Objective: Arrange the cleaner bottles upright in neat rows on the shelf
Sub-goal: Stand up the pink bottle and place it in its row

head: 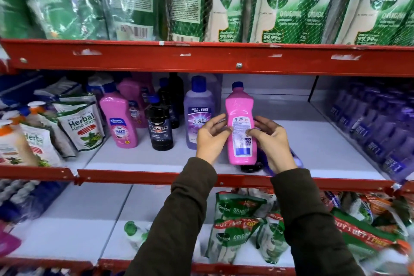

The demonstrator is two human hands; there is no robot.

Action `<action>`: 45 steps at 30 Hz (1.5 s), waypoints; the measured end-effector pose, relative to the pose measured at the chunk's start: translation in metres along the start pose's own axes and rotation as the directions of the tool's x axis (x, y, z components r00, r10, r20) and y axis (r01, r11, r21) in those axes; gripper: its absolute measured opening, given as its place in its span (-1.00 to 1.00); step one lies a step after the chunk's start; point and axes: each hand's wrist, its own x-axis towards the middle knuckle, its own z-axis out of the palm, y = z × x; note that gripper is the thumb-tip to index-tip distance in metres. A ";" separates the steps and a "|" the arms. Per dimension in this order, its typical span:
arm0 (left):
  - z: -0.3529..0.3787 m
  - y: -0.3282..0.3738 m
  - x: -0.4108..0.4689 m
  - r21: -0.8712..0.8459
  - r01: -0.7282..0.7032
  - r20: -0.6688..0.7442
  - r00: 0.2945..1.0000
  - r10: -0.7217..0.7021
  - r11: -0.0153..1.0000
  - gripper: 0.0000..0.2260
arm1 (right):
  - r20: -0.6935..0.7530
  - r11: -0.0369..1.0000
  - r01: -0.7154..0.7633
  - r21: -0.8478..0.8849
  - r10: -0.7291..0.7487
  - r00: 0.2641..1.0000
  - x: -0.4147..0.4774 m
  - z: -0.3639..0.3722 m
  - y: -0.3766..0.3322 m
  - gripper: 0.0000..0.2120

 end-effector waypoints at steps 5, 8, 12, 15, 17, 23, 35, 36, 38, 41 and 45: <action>-0.070 0.015 -0.015 0.028 -0.071 0.010 0.997 0.071 0.997 -0.59 | 0.082 0.999 0.041 0.004 -0.041 0.996 -0.027 0.064 0.009 -0.58; -0.120 0.025 -0.021 0.070 -0.122 0.001 0.992 0.122 0.990 -0.58 | 0.124 0.998 0.063 0.009 -0.063 0.990 -0.041 0.109 0.015 -0.63; -0.183 0.032 -0.024 0.103 -0.167 -0.024 0.985 0.171 0.981 -0.58 | 0.158 0.992 0.127 -0.001 -0.125 0.979 -0.055 0.166 0.025 -0.60; -0.228 0.034 -0.021 0.126 -0.180 -0.036 0.982 0.186 0.975 -0.56 | 0.194 0.986 0.162 -0.044 -0.151 0.969 -0.062 0.205 0.035 -0.57; -0.257 0.035 -0.017 0.138 -0.176 -0.035 0.983 0.182 0.975 -0.55 | 0.221 0.983 0.170 -0.062 -0.153 0.963 -0.067 0.232 0.042 -0.55; -0.318 0.031 -0.006 0.111 -0.163 -0.085 0.981 0.173 0.980 -0.55 | 0.246 0.992 0.125 -0.026 -0.115 0.962 -0.076 0.294 0.060 -0.49; -0.345 0.022 0.004 -0.049 -0.142 -0.155 0.979 0.133 0.989 -0.74 | 0.287 0.983 0.177 -0.053 -0.154 0.945 -0.074 0.321 0.073 -0.51; -0.344 0.024 0.005 -0.037 -0.151 -0.160 0.977 0.143 0.988 -0.74 | 0.301 0.984 0.174 -0.044 -0.153 0.941 -0.074 0.321 0.075 -0.54; -0.342 0.028 0.005 -0.011 -0.157 -0.160 0.975 0.153 0.988 -0.74 | 0.328 0.982 0.183 -0.055 -0.156 0.932 -0.075 0.322 0.080 -0.59; -0.344 0.032 0.005 0.034 -0.146 -0.129 0.980 0.149 0.989 -0.76 | 0.316 0.962 0.242 -0.124 -0.193 0.929 -0.076 0.324 0.086 -0.59; -0.349 0.030 0.005 0.089 -0.100 -0.079 0.991 0.107 0.991 -0.72 | 0.284 0.937 0.282 -0.207 -0.219 0.934 -0.075 0.330 0.088 -0.56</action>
